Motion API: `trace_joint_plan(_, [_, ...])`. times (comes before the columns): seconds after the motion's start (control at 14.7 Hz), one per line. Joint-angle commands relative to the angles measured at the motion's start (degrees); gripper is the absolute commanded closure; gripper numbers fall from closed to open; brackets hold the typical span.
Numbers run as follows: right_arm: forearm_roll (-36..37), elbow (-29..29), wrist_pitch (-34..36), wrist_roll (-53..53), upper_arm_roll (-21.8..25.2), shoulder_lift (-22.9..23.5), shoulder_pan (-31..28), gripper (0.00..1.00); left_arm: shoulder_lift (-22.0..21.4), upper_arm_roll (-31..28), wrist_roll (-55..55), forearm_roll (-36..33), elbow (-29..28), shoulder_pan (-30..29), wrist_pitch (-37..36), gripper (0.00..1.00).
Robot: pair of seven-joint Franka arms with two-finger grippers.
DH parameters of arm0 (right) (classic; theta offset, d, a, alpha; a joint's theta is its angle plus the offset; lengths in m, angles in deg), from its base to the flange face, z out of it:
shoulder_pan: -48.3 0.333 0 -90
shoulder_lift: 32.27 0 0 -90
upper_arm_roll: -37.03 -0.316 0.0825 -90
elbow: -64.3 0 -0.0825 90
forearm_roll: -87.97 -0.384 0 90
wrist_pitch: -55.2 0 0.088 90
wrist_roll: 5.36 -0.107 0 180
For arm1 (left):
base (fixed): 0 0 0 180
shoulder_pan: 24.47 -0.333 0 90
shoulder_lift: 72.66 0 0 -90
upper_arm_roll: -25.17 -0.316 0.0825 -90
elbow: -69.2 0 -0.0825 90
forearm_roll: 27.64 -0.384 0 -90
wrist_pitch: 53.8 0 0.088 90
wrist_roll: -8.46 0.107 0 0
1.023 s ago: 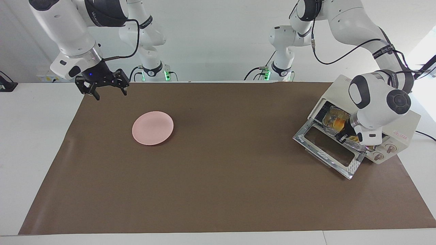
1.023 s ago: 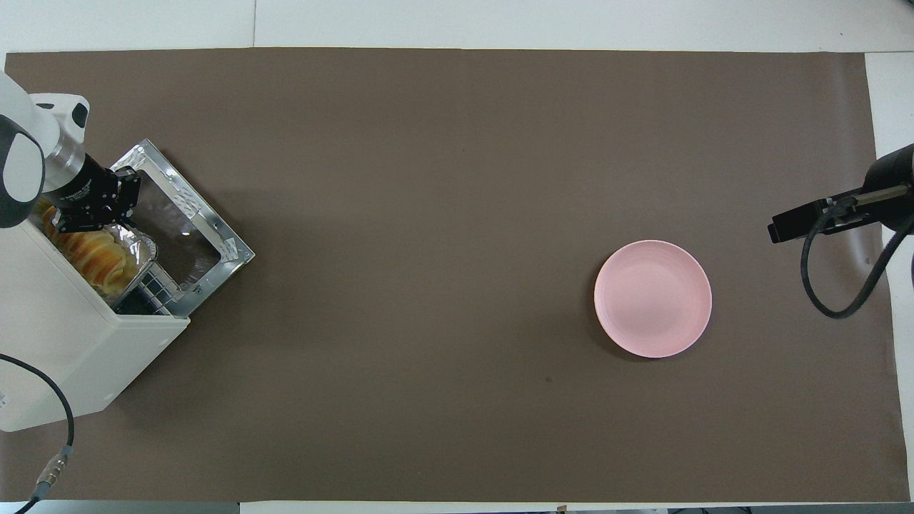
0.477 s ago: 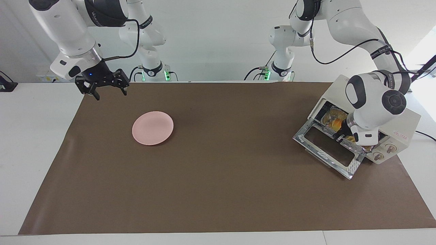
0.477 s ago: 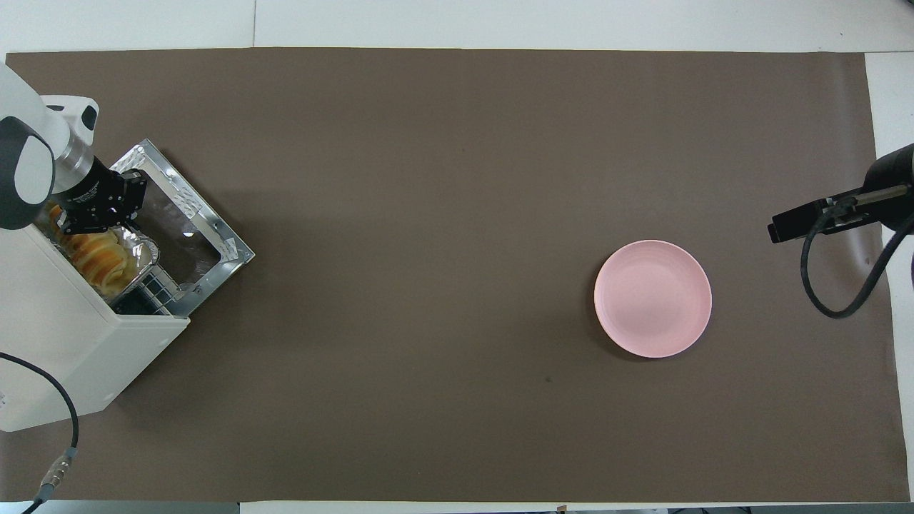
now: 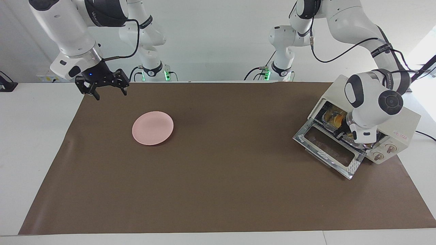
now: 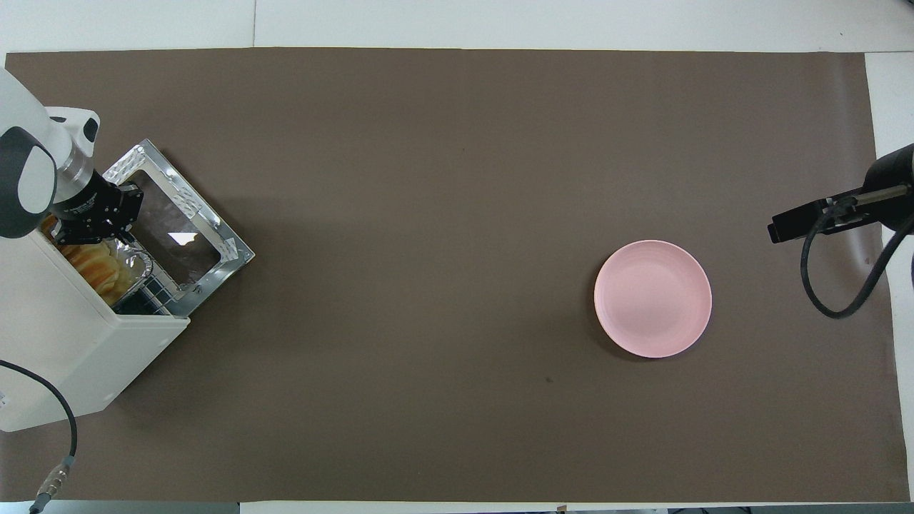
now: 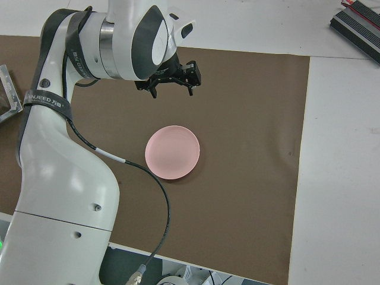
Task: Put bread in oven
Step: 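Open the left gripper inside the oven and draw it back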
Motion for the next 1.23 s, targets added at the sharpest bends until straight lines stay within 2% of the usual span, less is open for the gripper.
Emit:
trace_joint_plan(0.0, [0.2, -0.9, 0.0, 0.6, -0.6, -1.0, -0.8, 0.00, -2.6, 0.0, 1.4, -1.5, -3.5, 0.1, 0.5, 1.00])
trace_joint_plan(0.07, [0.2, -0.9, 0.1, 0.6, -0.7, -1.0, -0.8, 0.00, -2.7, 0.0, 2.9, -1.5, -3.5, -0.1, 0.5, 1.00])
trace_joint_plan(0.14, [0.2, -0.9, 0.0, 0.6, -0.6, -1.0, -0.8, 0.00, -2.7, -0.1, 4.0, -1.5, -3.5, -0.2, 0.6, 0.59])
trace_joint_plan(0.2, [0.2, -0.9, 0.0, 0.6, -0.6, -1.0, -0.8, 0.00, -2.7, -0.1, 4.0, -1.5, -3.5, -0.2, 0.5, 0.01])
trace_joint_plan(0.55, [0.2, -0.9, 0.1, 0.6, -0.6, -1.0, -0.8, 0.00, -2.7, -0.1, 4.4, -1.4, -2.2, -0.3, 1.7, 0.00])
trace_joint_plan(0.75, [0.2, -0.9, 0.1, 0.6, -0.6, -1.0, -0.8, 0.00, -3.4, 0.0, 5.8, -1.4, 3.4, 0.6, 0.7, 0.00])
trace_joint_plan(0.89, [0.2, -0.9, 0.0, 0.6, -0.6, -1.0, -0.8, 0.00, -5.0, 0.3, 9.5, -0.8, 5.5, 0.4, -2.4, 0.00])
trace_joint_plan(1.16, [0.2, -0.9, 0.1, 0.6, -0.6, -1.0, -0.8, 0.00, -10.8, 0.9, 24.1, -0.6, 5.1, 0.8, -10.5, 0.00])
